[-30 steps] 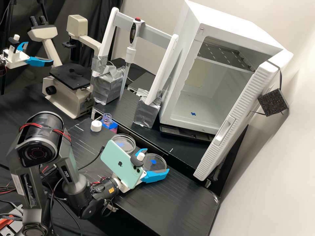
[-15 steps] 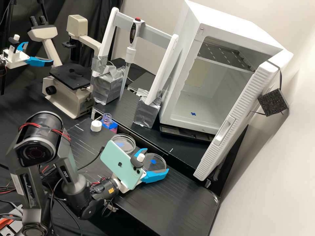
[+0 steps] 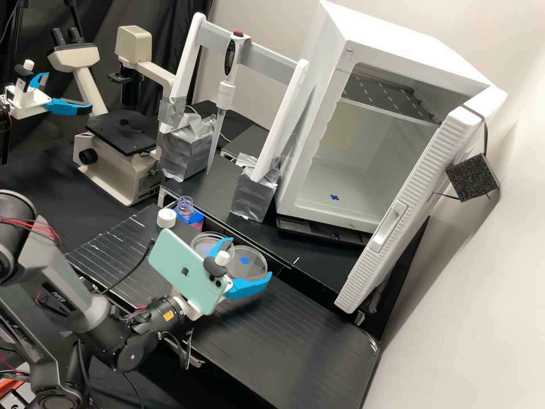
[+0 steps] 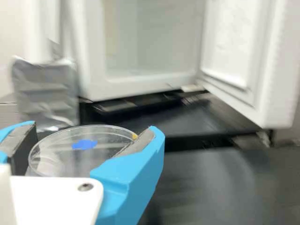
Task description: Close the lid
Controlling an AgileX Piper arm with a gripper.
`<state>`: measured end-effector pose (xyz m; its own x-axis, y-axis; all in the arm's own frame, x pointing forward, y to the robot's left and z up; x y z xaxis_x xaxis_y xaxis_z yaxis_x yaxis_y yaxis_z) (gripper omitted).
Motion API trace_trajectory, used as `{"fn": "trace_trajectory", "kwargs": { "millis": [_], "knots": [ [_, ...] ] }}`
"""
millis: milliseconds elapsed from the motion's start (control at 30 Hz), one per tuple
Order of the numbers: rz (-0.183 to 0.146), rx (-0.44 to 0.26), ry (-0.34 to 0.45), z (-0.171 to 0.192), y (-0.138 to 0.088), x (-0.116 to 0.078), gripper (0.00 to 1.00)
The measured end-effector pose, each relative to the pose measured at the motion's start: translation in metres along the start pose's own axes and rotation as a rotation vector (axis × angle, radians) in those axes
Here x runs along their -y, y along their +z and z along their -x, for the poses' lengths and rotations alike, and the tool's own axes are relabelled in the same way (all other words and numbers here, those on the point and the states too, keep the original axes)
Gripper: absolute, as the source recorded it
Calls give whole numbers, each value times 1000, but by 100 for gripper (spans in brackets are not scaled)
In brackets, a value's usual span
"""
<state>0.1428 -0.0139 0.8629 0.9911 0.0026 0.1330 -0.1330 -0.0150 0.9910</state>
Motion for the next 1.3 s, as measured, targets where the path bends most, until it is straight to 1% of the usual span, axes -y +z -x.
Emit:
{"fn": "trace_trajectory", "kwargs": {
  "millis": [100, 200, 267, 367, 567, 700, 833, 967, 1000, 1100, 1133, 1300],
  "knots": [
    [23, -42, -2, 1, -8, 1, 0],
    [36, -74, -9, 1, -14, 2, 0],
    [41, -93, -16, 1, -17, 3, 0],
    [39, -112, -36, 0, -20, 6, 0],
    [51, -156, -114, -1, -25, 15, 0],
    [51, -162, -142, -2, -24, 19, 0],
    [60, -166, -175, -5, -23, 24, 0],
    [78, -170, -203, -7, -22, 28, 0],
    [77, -169, -210, -7, -21, 30, 0],
    [89, -175, -230, -8, -20, 33, 0],
    [101, -174, -236, -9, -20, 34, 0],
    [103, -158, -246, -11, -16, 36, 0]
  ]
}}
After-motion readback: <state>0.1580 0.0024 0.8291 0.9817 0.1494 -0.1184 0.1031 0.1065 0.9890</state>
